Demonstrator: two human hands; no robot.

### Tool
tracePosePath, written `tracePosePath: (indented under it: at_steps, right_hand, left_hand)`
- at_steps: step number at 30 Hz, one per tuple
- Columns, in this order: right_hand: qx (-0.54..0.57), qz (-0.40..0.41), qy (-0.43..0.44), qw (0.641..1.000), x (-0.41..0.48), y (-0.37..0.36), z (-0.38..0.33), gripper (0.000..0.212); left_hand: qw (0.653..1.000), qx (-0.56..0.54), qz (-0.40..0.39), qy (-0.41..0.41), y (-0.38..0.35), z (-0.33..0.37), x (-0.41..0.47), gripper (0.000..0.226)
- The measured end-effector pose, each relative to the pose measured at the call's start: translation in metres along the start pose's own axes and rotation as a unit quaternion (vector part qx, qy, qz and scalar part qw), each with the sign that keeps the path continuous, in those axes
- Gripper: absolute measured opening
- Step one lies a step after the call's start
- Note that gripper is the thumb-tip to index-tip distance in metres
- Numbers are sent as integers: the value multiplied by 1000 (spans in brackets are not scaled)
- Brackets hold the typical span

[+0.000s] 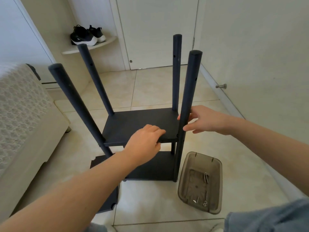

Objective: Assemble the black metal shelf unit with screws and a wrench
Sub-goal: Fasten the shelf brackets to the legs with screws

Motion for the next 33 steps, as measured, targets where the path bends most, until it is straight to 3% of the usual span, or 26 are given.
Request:
tracePosePath:
  at_steps: [6, 12, 20, 33]
  right_hand:
    - [-3, 28, 36, 999, -5, 5, -4, 40]
    - [-23, 62, 68, 995, -10, 10, -3, 52]
    - [-54, 110, 74, 990, -13, 13, -3, 64]
    - [-43, 132, 64, 988, -13, 12, -11, 62]
  left_hand:
    - [997, 45, -38, -44, -35, 2, 30, 77]
    - [995, 56, -87, 6, -59, -2, 40, 90]
    - [995, 54, -81, 37, -66, 1, 41, 95]
    - [995, 55, -18, 87, -67, 11, 46, 97]
Point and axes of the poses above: each hand's wrist, its own x-axis towards the middle knuckle, its own y-axis out of the back of the hand, z = x × y, the point moved 6 cm from there along x, towards the middle knuckle, and after that the axes turned 5 degrees about z, right-handed, at the moved point
